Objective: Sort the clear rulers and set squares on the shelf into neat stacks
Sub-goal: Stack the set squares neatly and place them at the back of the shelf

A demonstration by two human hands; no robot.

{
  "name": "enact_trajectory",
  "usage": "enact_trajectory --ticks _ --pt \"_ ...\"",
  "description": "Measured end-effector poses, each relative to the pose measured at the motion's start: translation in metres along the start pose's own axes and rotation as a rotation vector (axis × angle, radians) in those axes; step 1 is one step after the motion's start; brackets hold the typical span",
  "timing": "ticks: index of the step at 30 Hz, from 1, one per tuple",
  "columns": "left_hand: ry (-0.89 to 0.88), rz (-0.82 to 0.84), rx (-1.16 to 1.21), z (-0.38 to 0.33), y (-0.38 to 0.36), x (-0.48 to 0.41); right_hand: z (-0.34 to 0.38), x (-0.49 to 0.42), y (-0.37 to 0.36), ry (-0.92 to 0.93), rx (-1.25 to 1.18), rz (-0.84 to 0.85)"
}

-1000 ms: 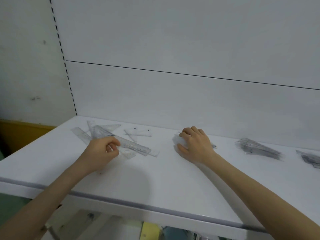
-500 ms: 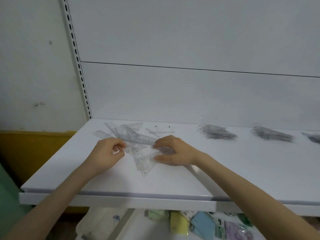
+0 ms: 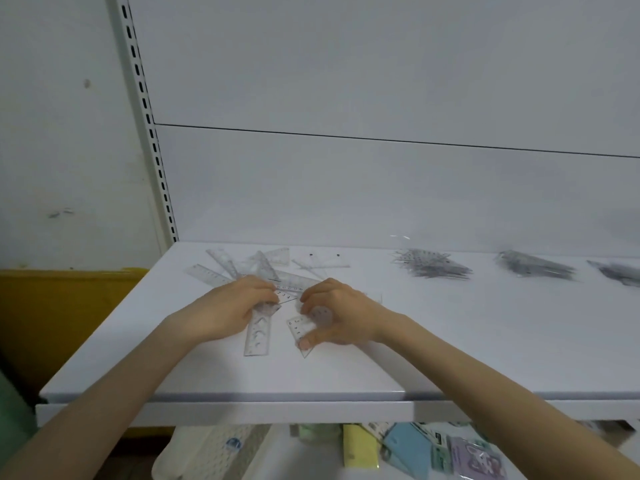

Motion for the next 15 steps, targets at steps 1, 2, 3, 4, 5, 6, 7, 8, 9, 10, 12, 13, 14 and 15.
enact_trajectory --ticks 1,2,3,4,5,6,7,8,9,10,12,13,14,15 --pt "-0.031 -0.006 -0.005 0.002 0.000 -0.001 -0.003 0.000 -0.002 -0.008 -0.032 0.012" --pt "-0.059 -0.010 -0.020 0.004 0.000 -0.001 -0.006 0.000 -0.003 -0.016 -0.062 0.022" --pt "-0.082 -0.017 -0.051 0.005 0.002 -0.001 -0.008 0.000 -0.003 -0.029 -0.090 0.026" --pt "-0.107 -0.038 -0.093 0.005 0.004 -0.001 -0.011 0.001 -0.003 -0.049 -0.122 0.023" --pt "-0.142 -0.073 -0.137 0.002 0.008 -0.002 -0.015 0.002 -0.001 -0.074 -0.158 0.007" --pt "-0.177 -0.097 -0.174 -0.002 0.012 -0.002 -0.018 0.003 0.003 -0.093 -0.210 -0.024" --pt "-0.198 -0.112 -0.201 -0.006 0.016 -0.002 -0.020 0.004 0.006 -0.106 -0.283 -0.060" --pt "-0.206 -0.116 -0.223 -0.008 0.018 -0.003 -0.021 0.006 0.010 -0.111 -0.378 -0.093" --pt "-0.213 -0.122 -0.234 -0.010 0.021 -0.005 -0.021 0.007 0.012 -0.105 -0.476 -0.112" --pt "-0.214 -0.127 -0.237 -0.011 0.024 -0.007 -0.021 0.009 0.015 -0.088 -0.556 -0.132" --pt "-0.202 -0.130 -0.216 -0.014 0.028 -0.011 -0.022 0.013 0.023 -0.068 -0.649 -0.175" --pt "-0.193 -0.125 -0.201 -0.016 0.029 -0.012 -0.023 0.015 0.027 -0.071 -0.675 -0.195" --pt "-0.181 -0.113 -0.175 -0.019 0.030 -0.011 -0.025 0.017 0.032 -0.083 -0.696 -0.217" --pt "-0.160 -0.097 -0.134 -0.021 0.032 -0.012 -0.029 0.019 0.036 -0.104 -0.710 -0.241"
Point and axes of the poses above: each hand's wrist, its own x-axis away from the middle knuckle, its own y-axis out of the back of the hand, z = x × y, the point moved 9 cm from there along -x, towards the middle knuckle, and after that the axes turned 3 degrees about -z, right-handed, at the moved point
